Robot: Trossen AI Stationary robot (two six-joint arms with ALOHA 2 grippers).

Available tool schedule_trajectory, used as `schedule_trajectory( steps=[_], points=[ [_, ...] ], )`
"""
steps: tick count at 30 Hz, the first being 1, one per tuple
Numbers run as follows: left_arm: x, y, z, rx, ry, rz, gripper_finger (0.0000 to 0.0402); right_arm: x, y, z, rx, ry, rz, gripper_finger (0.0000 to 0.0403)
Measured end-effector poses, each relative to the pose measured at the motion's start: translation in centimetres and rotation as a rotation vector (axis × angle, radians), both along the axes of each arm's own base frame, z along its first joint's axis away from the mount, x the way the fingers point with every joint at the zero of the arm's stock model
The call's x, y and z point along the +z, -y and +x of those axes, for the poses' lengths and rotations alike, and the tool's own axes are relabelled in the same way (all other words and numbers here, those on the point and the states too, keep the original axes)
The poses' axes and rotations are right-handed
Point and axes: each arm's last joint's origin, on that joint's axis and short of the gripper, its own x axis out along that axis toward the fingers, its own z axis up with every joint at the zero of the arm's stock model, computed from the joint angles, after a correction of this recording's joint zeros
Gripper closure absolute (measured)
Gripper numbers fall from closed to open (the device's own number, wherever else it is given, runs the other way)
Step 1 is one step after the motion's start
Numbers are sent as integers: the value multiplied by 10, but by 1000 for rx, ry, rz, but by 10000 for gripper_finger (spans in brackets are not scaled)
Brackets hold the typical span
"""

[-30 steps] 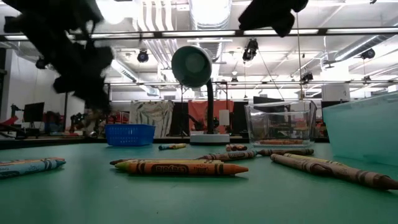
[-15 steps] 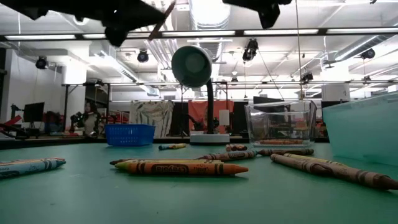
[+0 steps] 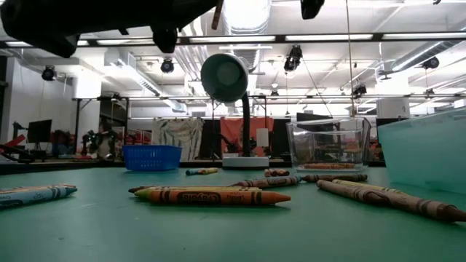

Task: Sort crayons
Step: Put the orange crayon into the transparent bin

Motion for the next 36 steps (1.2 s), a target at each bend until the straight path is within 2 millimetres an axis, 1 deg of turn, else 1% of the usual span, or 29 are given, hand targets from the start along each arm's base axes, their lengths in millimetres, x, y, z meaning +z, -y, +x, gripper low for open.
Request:
schedule_trajectory(
  steps=[7,14,18,24,28,32,36],
  points=[
    [-7,4,14,6,37,11,402,1,0,0,0,12,-4,321],
    [-5,8,27,4,58,16,402,2,4,1,-15,20,66,317],
    [-2,12,36,-11,76,18,401,2,5,1,-17,21,54,295],
    [-3,15,46,-10,75,32,401,2,4,1,-15,21,54,257],
    [-2,16,52,-9,81,32,401,2,4,1,-16,21,53,243],
    [1,16,54,-7,89,34,401,2,4,1,-15,20,30,245],
    [0,16,54,-6,86,34,401,2,4,1,-15,19,11,267]
  ],
)
